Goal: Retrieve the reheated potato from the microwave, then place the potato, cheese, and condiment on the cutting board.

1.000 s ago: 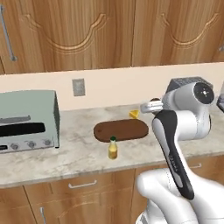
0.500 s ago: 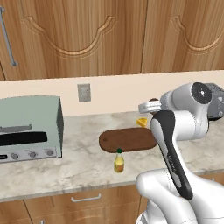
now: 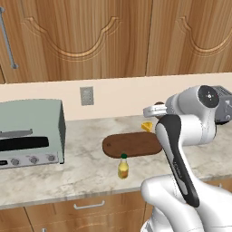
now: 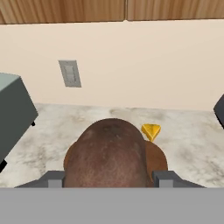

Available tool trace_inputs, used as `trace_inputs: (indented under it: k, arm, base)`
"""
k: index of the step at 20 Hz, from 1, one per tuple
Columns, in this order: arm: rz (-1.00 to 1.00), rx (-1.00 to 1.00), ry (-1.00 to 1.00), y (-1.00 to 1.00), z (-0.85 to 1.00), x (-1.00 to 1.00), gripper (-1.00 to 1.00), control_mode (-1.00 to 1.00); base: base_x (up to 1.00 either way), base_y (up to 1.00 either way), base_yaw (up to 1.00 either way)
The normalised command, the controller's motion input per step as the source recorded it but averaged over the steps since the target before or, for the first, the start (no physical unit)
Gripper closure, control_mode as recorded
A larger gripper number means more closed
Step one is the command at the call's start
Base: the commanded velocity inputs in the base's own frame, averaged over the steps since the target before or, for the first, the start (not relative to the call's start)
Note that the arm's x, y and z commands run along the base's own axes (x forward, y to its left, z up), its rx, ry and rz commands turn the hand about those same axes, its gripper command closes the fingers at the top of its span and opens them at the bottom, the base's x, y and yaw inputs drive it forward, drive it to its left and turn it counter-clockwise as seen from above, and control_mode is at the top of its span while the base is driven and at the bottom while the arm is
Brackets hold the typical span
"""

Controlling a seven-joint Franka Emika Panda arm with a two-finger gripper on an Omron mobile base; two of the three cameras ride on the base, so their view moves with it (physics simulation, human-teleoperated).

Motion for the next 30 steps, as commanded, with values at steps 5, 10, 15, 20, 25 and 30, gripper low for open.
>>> trace_inputs:
  k: [5,10,15,20,25,30]
  arm:
    - [0.0,0.0,0.0,0.0,0.0,0.0,1.0,1.0]
    - [0.0,0.0,0.0,0.0,0.0,0.0,1.0,-1.0]
    - [0.0,0.0,0.0,0.0,0.0,0.0,1.0,-1.0]
    - [0.0,0.0,0.0,0.0,0.0,0.0,1.0,-1.0]
    - [-0.04,0.0,0.23,0.0,-0.12,0.24,1.0,-1.0]
    - [-0.01,0.05,0.29,0.0,-0.2,0.38,1.0,-1.0]
  base:
    - [0.0,0.0,0.0]
    - [0.0,0.0,0.0]
    - [0.0,0.0,0.0]
    - [0.0,0.0,0.0]
    - [0.0,0.0,0.0]
    - [0.0,0.0,0.0]
